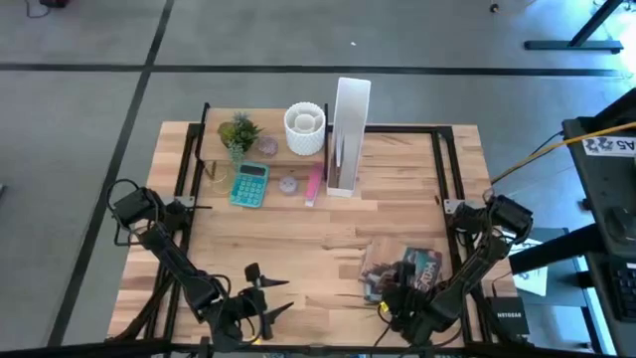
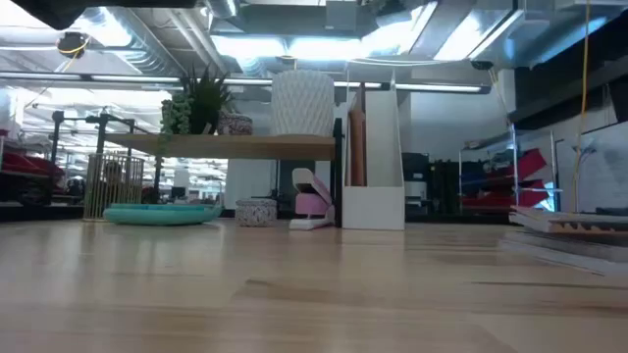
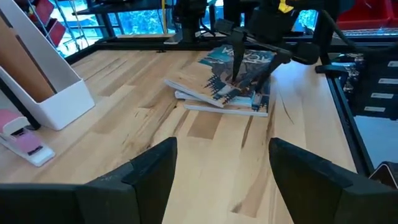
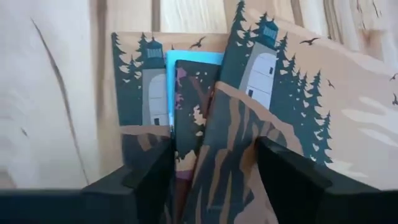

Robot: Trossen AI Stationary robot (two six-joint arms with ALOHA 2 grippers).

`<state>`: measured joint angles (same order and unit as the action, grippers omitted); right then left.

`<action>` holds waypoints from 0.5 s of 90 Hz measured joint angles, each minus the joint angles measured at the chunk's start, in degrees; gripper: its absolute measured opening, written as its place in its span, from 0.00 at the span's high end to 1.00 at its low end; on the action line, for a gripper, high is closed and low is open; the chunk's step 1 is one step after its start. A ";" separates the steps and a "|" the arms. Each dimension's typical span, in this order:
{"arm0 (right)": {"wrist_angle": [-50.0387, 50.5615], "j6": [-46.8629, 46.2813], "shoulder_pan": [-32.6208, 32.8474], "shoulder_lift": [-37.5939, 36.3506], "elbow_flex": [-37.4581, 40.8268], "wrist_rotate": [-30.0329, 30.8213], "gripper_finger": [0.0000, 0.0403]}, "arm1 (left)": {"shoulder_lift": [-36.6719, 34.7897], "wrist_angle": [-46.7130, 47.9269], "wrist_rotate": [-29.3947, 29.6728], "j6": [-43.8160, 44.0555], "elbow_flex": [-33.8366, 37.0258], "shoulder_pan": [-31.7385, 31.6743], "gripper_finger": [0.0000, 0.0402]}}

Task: Stock shelves
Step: Put the brown book in the book organizer

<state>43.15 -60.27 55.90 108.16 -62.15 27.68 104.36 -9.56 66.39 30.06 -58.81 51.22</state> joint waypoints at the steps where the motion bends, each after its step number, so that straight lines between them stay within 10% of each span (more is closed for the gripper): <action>1: -0.09 -0.19 0.00 0.00 0.00 0.16 0.57 | 0.00 0.01 -0.01 0.00 0.00 0.00 0.41; 25: 0.47 1.31 -0.02 0.40 -3.78 0.63 0.95 | 0.00 -0.02 0.02 1.05 0.00 0.00 0.41; 45: 0.29 5.53 -0.02 0.68 -8.57 4.43 1.00 | 0.00 -0.03 0.24 1.05 0.00 -0.02 0.41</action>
<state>43.44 -54.74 55.88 108.84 -70.72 32.11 104.36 -9.58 66.63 31.11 -58.81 51.20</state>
